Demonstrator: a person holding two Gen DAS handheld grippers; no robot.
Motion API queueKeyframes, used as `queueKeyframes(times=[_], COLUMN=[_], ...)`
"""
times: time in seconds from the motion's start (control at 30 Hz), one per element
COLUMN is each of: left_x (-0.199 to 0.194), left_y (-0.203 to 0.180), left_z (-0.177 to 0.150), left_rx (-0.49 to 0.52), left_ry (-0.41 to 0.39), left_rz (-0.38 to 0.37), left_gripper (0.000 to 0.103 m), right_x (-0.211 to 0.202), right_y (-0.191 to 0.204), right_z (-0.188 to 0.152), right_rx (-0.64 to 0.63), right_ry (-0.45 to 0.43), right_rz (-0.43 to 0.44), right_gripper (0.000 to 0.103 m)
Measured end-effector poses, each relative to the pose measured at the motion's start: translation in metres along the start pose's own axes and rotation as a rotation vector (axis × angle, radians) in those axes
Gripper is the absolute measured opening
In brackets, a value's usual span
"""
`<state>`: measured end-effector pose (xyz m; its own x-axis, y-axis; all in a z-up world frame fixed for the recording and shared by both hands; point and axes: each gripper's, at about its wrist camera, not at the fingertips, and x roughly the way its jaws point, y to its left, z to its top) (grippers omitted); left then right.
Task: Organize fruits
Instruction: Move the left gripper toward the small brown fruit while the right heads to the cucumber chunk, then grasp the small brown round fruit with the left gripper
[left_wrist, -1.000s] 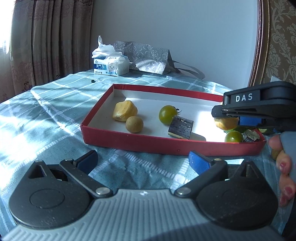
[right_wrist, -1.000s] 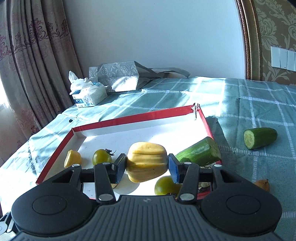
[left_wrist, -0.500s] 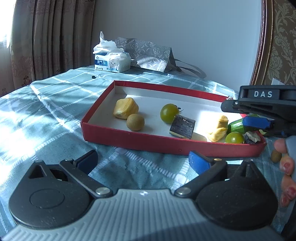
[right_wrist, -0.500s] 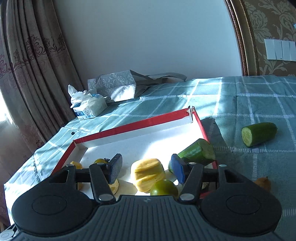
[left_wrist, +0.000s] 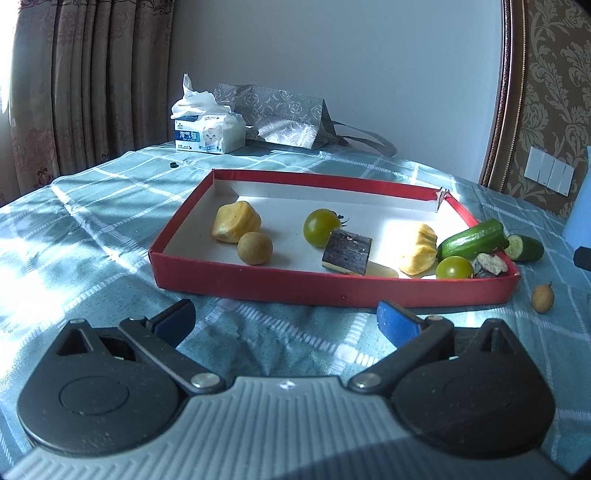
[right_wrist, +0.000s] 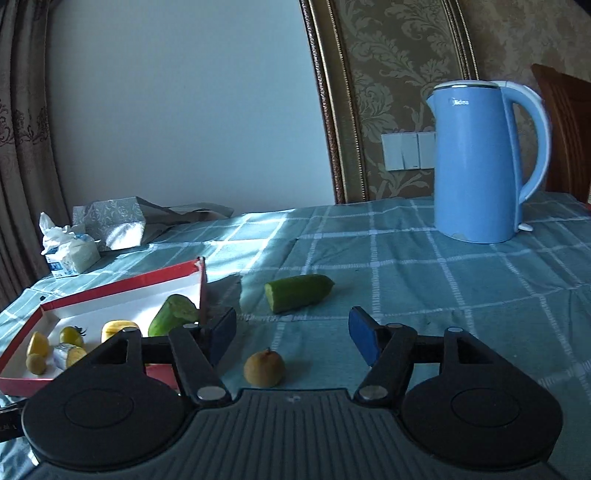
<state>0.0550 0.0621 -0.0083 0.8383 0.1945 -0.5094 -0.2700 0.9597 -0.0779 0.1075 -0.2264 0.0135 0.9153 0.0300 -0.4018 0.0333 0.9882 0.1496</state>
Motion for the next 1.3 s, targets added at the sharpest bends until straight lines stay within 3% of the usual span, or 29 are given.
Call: queueKeyframes(times=[0.2, 0.33, 0.53, 0.63, 0.8, 1.0, 1.1, 1.17, 1.3], left_x=[0.000, -0.001, -0.008, -0.022, -0.035, -0.016, -0.006, 0.005, 0.020], left_y=[-0.001, -0.005, -0.026, -0.057, -0.119, -0.180, -0.197, -0.202, -0.210], left_z=[0.000, 0.000, 0.002, 0.006, 0.009, 0.010, 0.008, 0.009, 0.010], left_rx=[-0.001, 0.015, 0.058, 0.143, 0.323, 0.469, 0.524, 0.516, 0.520], left_ry=[0.002, -0.006, 0.022, 0.000, -0.095, -0.126, -0.133, -0.097, -0.048], left_rz=[0.022, 0.033, -0.106, -0.166, -0.346, -0.430, -0.441, -0.457, -0.490], left_gripper=[0.103, 0.103, 0.103, 0.103, 0.103, 0.103, 0.089, 0.086, 0.070], right_x=[0.016, 0.016, 0.013, 0.014, 0.009, 0.009, 0.008, 0.008, 0.008], right_y=[-0.039, -0.048, -0.058, -0.059, -0.066, -0.092, -0.096, -0.097, -0.099], right_z=[-0.008, -0.013, -0.016, -0.017, -0.017, -0.017, -0.016, -0.016, -0.016], right_rx=[0.072, 0.110, 0.180, 0.184, 0.195, 0.307, 0.327, 0.338, 0.359], right_ry=[0.052, 0.033, 0.040, 0.078, 0.058, 0.070, 0.070, 0.069, 0.069], right_rz=[-0.180, -0.177, -0.150, -0.177, -0.224, -0.248, -0.241, -0.236, -0.227], right_gripper=[0.067, 0.067, 0.067, 0.067, 0.067, 0.067, 0.067, 0.067, 0.067])
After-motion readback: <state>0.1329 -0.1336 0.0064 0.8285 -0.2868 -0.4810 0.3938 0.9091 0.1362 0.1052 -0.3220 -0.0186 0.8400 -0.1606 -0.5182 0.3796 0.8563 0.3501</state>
